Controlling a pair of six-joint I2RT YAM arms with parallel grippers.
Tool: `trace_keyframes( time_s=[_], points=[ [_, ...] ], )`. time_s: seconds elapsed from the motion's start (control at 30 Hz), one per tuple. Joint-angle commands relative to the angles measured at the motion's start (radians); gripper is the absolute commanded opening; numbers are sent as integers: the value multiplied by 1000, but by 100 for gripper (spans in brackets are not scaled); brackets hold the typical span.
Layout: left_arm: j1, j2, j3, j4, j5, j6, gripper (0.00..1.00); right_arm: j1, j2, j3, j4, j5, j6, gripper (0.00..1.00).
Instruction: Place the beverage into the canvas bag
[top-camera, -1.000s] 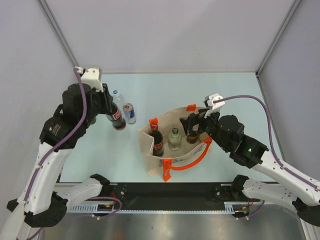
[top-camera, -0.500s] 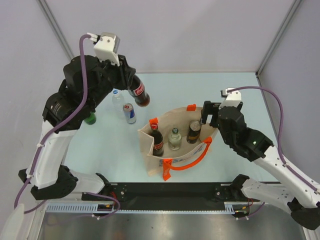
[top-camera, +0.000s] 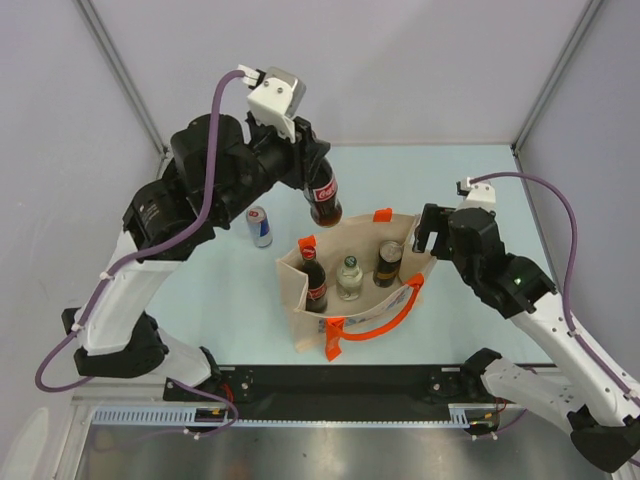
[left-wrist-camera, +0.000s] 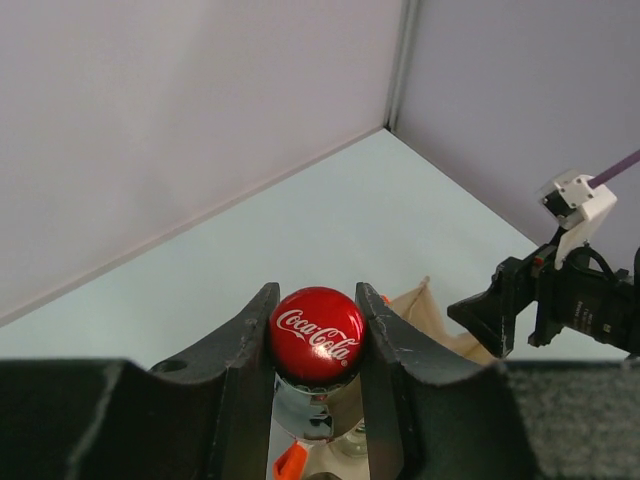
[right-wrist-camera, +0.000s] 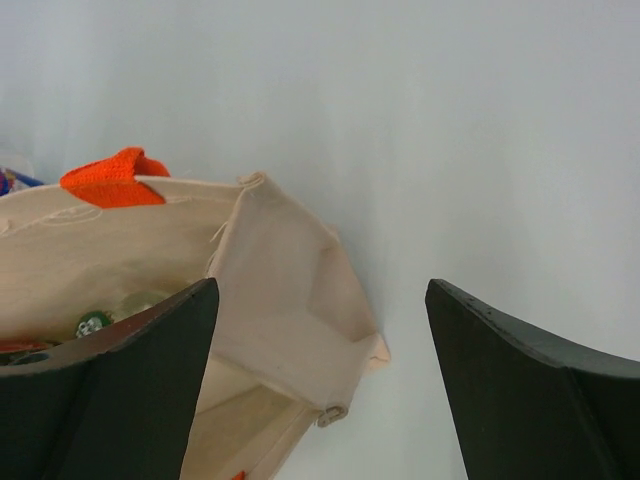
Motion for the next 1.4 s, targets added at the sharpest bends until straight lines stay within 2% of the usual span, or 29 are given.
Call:
trace_keyframes(
  time_s=[0.0, 0.3, 0.47, 0.67, 0.73, 0.87, 1.23, 1.37],
  points=[
    [-50, -19, 71, 247, -6, 26, 0, -4, -41, 32, -23, -83, 30, 88],
    [-121, -32, -40, 302, 32, 7, 0, -4, -7, 36, -63, -165, 6, 81],
    [-141, -45, -120, 343, 57, -17, 0, -5, 1, 15, -72, -143, 3, 77],
    [-173, -65, -249, 447, 86, -36, 0, -7, 5, -8, -58, -136, -3, 63],
    [-179, -65, -298, 486, 88, -34, 0, -7, 7, 1, -61, -143, -3, 63],
    [-182, -53, -340, 524, 114, -48, 1, -8, -13, 18, -72, -137, -5, 71],
    [-182, -41, -498, 667, 141, -85, 0, -19, -36, 52, -163, -177, 9, 66],
    [-182, -55, -565, 739, 134, -100, 0, -25, -36, 67, -176, -203, 6, 59]
  ],
)
